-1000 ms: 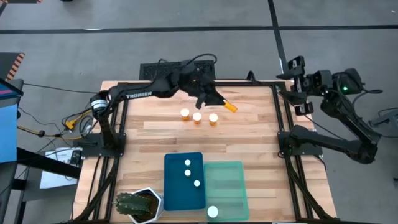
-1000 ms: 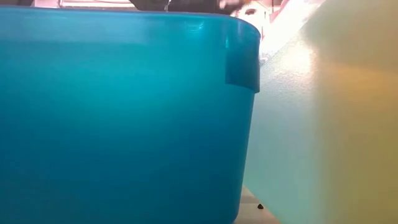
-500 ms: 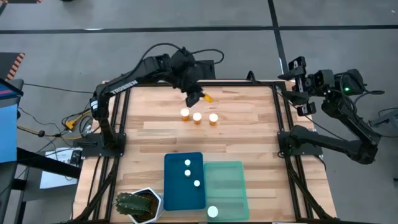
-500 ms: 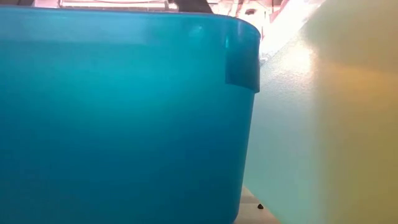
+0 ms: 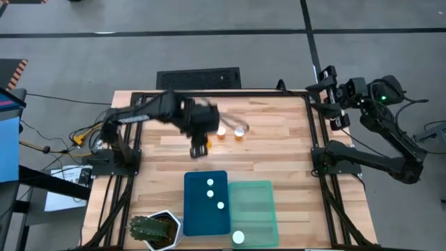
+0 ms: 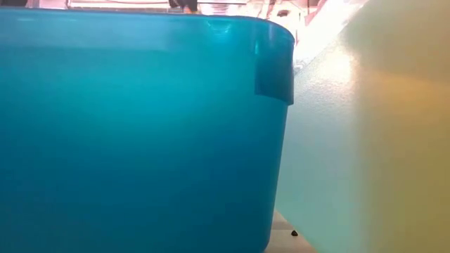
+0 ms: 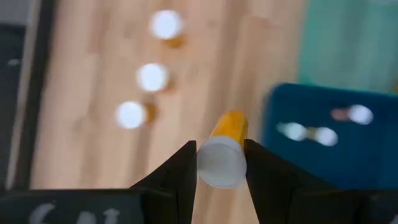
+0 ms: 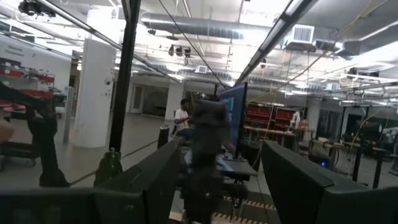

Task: Pick and place medicine bottles into bin by pill shape (circle, oval)
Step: Put the small orange pill bottle into the blue bin

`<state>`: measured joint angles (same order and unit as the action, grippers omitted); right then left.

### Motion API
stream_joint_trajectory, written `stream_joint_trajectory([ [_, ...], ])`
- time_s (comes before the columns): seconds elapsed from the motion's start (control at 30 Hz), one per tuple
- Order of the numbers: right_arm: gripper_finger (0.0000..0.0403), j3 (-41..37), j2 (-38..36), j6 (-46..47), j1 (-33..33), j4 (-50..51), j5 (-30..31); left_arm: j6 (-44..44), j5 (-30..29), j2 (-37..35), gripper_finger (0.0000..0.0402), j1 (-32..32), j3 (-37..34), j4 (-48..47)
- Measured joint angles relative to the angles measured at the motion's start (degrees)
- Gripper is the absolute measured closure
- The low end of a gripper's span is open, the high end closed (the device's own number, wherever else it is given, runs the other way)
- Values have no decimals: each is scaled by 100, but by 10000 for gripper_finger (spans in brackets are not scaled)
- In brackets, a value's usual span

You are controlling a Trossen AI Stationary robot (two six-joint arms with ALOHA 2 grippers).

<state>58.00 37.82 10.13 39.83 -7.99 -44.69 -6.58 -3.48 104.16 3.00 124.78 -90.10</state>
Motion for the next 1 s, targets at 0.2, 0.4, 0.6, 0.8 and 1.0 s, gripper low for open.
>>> stream_joint_trajectory([
  [0.2,163,0,-2,7,-7,187,-7,-579,-264,7,292,-1193,-136,19],
  [0.4,163,0,-2,7,-7,471,-15,-1408,-725,5,292,-2059,-136,10],
  [0.6,163,0,-2,9,-7,652,-28,-2088,-731,-11,292,-2413,-357,9],
  [0.8,163,0,-47,5,-7,712,-42,-2388,-433,-43,292,-2610,-1484,10],
  [1.0,163,-2,-44,2,-7,778,-49,-2405,-542,-43,292,-2636,-2803,474],
])
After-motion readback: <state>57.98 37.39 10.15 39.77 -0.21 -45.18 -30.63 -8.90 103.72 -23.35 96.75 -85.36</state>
